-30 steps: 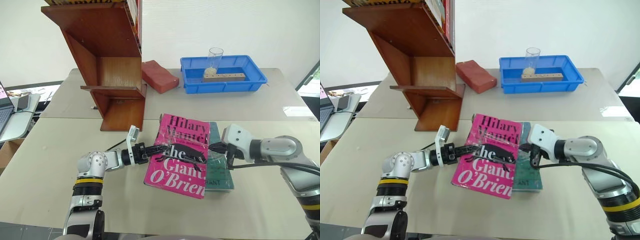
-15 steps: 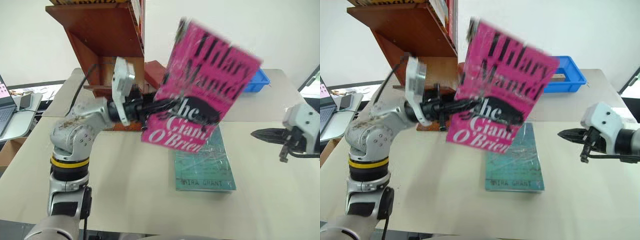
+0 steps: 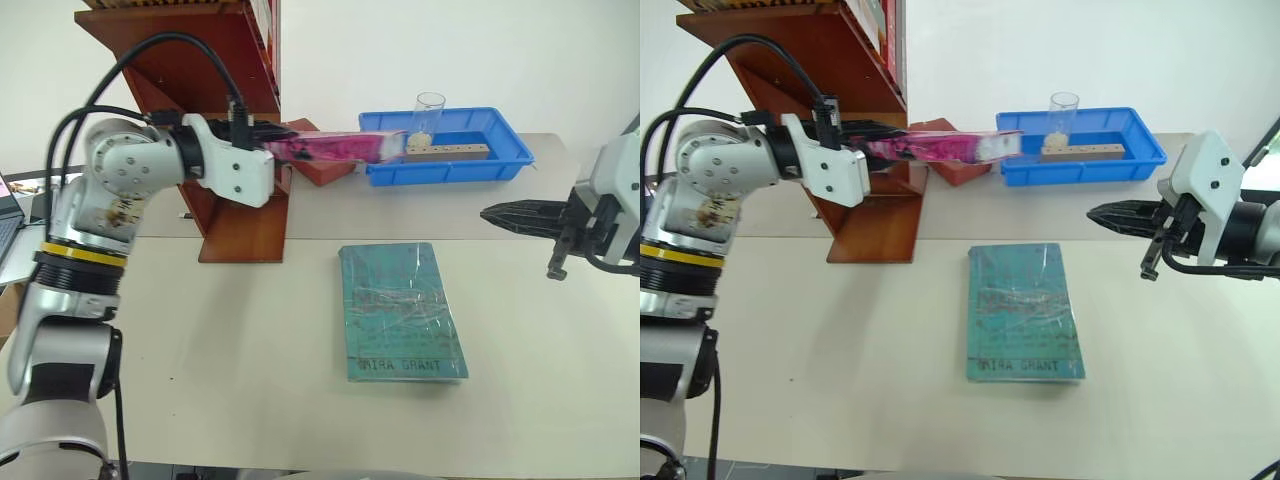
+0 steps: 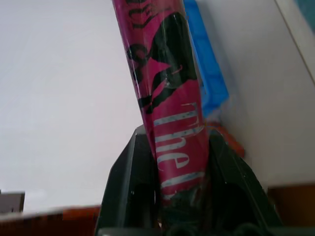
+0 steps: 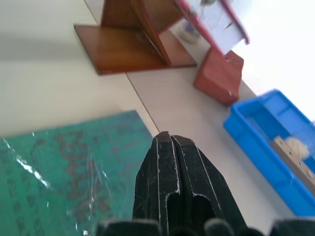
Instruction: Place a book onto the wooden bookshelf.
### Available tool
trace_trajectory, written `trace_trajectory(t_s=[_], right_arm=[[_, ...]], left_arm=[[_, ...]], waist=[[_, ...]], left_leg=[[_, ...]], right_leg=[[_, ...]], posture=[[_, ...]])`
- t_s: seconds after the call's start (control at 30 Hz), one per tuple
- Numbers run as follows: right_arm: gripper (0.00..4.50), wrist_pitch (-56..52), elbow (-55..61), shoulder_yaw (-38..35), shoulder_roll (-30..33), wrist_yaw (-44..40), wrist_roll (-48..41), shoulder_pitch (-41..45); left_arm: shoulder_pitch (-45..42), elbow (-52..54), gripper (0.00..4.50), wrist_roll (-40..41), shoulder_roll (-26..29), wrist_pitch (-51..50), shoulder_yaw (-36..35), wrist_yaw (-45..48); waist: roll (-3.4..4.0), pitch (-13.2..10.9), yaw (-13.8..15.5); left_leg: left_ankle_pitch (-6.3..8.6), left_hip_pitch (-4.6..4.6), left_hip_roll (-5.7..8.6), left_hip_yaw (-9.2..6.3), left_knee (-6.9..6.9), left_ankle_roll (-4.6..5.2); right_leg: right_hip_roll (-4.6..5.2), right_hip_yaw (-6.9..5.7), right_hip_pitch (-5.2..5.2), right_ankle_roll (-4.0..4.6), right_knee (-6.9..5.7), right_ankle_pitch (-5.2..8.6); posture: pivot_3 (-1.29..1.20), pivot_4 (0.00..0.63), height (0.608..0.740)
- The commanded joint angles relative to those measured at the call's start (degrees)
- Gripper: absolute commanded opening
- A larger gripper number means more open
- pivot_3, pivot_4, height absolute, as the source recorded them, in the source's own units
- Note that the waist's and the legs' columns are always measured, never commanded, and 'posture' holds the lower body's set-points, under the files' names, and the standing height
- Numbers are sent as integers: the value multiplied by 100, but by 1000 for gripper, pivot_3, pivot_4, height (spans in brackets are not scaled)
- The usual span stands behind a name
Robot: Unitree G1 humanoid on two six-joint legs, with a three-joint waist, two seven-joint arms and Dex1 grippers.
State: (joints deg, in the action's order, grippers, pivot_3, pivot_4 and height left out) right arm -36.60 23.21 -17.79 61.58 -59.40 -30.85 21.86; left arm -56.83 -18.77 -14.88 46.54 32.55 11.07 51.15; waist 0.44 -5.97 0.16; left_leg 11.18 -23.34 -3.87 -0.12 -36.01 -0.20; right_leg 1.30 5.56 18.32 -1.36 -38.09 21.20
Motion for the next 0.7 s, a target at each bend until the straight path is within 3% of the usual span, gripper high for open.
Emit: trace_trajectory(t_s=[0.03,0.37,0.53,0.7], right_arm=[[0,-41,26,194,-136,198,-200,538],[0,21,-222,689,-338,304,-165,1130],[0,27,-207,740,-404,356,-175,1136],[0,44,-236,787,-431,367,-167,1172]], left_arm=[[-322,-189,694,-428,303,94,-100,-270],[113,18,694,-629,614,-686,-87,27],[409,269,694,-612,701,-1107,-136,230],[575,458,3065,-456,760,-1512,-200,405]], waist=[[1,-4,28],[3,-6,42],[0,-7,38],[1,-6,18]], left_leg=[[0,-3,0,0,-2,0],[-1,-4,-8,3,-3,2],[-5,-35,-8,7,-6,8],[-8,-23,-9,7,1,13]], right_leg=[[0,0,1,-3,0,-1],[0,-6,15,-7,-19,-2],[0,-5,78,-4,-73,-4],[-3,-6,87,-4,-87,-4]], posture=[[0,150,649],[0,150,649],[0,150,649],[0,150,649]])
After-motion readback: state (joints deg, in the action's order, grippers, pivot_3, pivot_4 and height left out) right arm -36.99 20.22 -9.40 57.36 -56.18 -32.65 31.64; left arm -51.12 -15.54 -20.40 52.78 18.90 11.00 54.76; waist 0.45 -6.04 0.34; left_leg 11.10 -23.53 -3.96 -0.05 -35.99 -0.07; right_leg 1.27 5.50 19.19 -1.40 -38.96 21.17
